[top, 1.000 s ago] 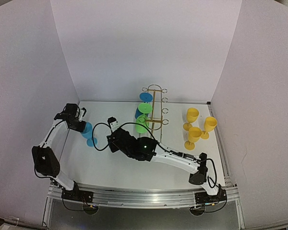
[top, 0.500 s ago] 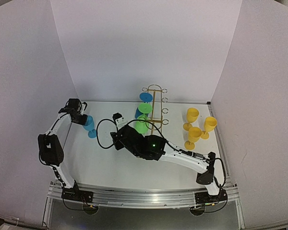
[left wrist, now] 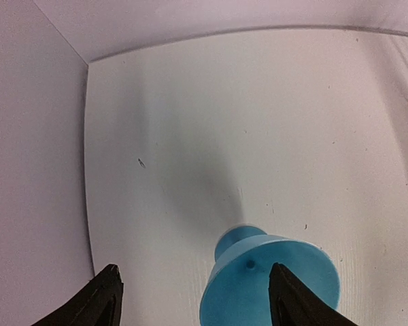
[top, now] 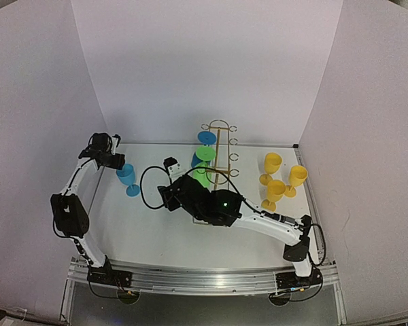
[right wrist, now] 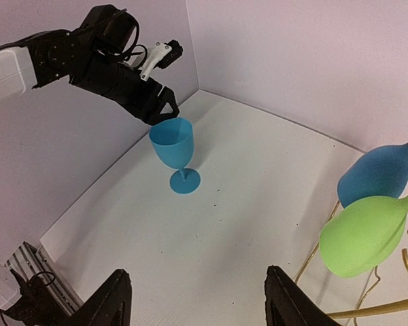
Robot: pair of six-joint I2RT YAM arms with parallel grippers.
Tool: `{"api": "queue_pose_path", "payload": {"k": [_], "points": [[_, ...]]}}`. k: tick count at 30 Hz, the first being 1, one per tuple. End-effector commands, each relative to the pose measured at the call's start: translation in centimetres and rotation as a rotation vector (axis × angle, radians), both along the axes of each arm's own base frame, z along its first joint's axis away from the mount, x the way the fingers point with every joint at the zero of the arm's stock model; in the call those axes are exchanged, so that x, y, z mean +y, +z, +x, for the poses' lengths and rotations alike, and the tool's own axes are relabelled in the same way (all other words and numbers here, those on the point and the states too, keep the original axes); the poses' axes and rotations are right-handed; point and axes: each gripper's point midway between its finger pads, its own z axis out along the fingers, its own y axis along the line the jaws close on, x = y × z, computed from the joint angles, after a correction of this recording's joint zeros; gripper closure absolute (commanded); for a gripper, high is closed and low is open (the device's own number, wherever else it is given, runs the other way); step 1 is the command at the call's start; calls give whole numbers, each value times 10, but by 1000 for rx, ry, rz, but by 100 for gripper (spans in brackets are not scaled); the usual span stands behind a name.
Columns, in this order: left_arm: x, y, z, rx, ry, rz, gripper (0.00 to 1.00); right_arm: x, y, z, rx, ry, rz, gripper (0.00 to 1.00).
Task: Take the wine glass off the wine glass rack
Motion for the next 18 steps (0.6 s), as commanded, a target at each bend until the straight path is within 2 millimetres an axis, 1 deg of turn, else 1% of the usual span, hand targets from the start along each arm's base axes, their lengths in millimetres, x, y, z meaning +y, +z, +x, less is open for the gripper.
{"api": "queue_pose_path", "payload": {"k": [1, 2, 4, 6, 7, 9, 12, 13, 15, 18], "points": [[-2, 134, -4, -379, -24, -15, 27, -56, 77, 7, 0, -26, 174, 38], [-6, 147, -8, -404, -35, -42, 28, -66, 79, 13, 10, -46, 186, 38], [-20, 167, -18, -413, -44, -135, 30, -88, 77, 30, 29, -112, 204, 40], [-36, 181, -27, -388, -33, -237, 32, -109, 77, 47, 46, -174, 227, 44], [-49, 187, -32, -363, -24, -300, 34, -117, 78, 55, 52, -199, 237, 46], [-81, 198, -43, -303, -35, -424, 35, -130, 79, 69, 53, -239, 247, 48], [-135, 210, -61, -199, -106, -597, 36, -138, 81, 82, 36, -265, 242, 49], [-156, 213, -69, -155, -138, -660, 35, -142, 81, 87, 31, -282, 240, 50], [-188, 219, -76, -104, -189, -735, 34, -152, 78, 99, 29, -318, 235, 52], [-234, 226, -86, -47, -265, -801, 32, -164, 67, 117, 43, -365, 224, 54]]}}
